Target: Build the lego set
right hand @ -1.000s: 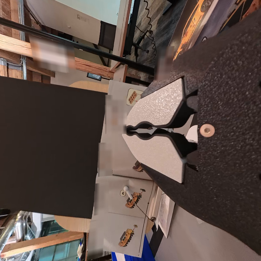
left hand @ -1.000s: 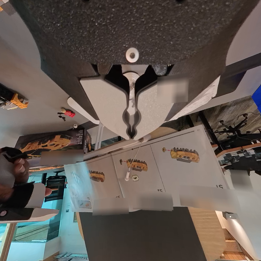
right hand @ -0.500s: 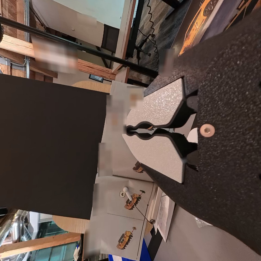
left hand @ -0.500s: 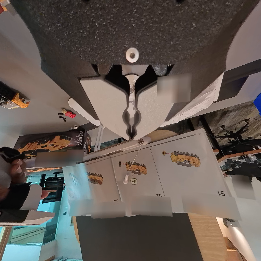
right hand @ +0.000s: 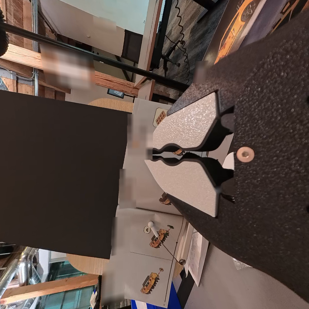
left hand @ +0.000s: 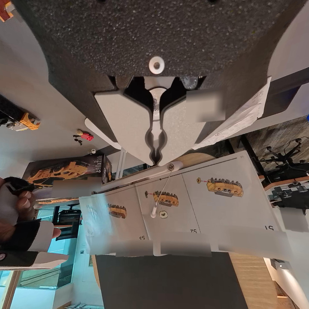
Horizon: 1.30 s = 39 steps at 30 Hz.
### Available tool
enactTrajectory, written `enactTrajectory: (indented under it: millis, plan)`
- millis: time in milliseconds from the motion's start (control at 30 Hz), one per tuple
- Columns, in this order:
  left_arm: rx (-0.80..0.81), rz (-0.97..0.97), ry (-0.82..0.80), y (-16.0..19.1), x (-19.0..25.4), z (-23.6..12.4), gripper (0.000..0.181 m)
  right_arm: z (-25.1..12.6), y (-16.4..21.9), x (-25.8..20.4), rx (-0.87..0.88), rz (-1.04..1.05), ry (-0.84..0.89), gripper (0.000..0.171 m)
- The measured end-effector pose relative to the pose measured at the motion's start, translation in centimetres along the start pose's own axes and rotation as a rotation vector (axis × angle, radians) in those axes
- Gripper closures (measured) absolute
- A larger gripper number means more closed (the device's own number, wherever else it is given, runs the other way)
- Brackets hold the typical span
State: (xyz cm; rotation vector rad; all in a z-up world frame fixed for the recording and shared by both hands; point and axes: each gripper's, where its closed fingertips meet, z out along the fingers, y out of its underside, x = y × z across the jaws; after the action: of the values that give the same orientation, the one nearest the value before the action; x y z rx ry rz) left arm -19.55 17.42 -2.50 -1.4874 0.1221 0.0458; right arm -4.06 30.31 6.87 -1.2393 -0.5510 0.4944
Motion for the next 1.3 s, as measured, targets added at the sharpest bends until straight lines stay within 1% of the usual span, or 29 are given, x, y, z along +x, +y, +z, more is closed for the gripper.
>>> enactTrajectory:
  millis: [367, 700, 967, 1167, 1300]
  plan:
    - [0.001, 0.051, 0.023, 0.5, 0.6, 0.1, 0.181, 0.1, 0.3, -0.2, -0.005, -0.018, -0.005, 0.170]
    - [0.008, 0.058, 0.045, 0.2, 0.9, -0.1, 0.181, -0.6, -0.2, 2.3, 0.004, 0.030, 0.039, 0.168]
    - [-0.006, 0.059, 0.053, 0.6, 1.1, 0.0, 0.181, -0.4, -0.1, 1.2, -0.001, -0.001, 0.012, 0.163]
    - [-0.009, 0.056, 0.055, 0.7, 1.1, 0.1, 0.181, -0.5, 0.3, 2.4, -0.012, 0.014, 0.065, 0.163]
    - [-0.012, 0.058, 0.059, 0.8, 1.2, 0.1, 0.181, -0.3, 0.8, 2.6, -0.033, 0.025, 0.066, 0.163]
